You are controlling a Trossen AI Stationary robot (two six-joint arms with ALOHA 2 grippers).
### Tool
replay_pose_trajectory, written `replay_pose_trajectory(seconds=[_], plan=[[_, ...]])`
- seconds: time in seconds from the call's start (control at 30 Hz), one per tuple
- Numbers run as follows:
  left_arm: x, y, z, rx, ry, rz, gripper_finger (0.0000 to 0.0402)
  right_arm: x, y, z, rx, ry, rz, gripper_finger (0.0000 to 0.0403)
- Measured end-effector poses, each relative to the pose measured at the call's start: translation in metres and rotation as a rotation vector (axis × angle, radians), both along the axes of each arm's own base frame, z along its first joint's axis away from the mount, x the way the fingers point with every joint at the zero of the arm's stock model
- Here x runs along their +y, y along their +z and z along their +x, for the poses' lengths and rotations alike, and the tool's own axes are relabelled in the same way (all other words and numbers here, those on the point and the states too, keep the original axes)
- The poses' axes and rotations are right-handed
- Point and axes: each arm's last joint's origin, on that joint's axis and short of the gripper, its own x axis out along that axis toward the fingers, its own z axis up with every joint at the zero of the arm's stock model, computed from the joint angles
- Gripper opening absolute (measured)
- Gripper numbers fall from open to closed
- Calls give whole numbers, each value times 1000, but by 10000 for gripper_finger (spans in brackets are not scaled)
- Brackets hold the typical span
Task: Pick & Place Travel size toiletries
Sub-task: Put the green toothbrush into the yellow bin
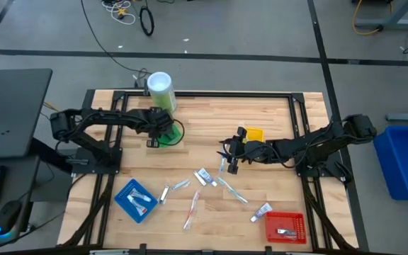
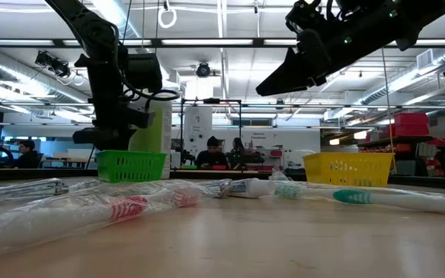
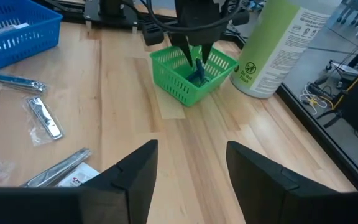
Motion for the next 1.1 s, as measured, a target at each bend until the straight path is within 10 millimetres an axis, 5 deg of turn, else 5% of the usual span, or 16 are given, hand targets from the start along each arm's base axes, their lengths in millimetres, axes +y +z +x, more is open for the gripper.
replay_pose_trajectory(seconds=[0.2,0.63,1.1], plan=[[-3,23,14,-28,9,-6,137,0,0,0,0,0,0,210],[-34,135,49,-490,123,-218,137,1,-3,-1,26,37,37,208],[-126,159,44,-650,40,-341,137,4,-4,-1,37,105,117,204]])
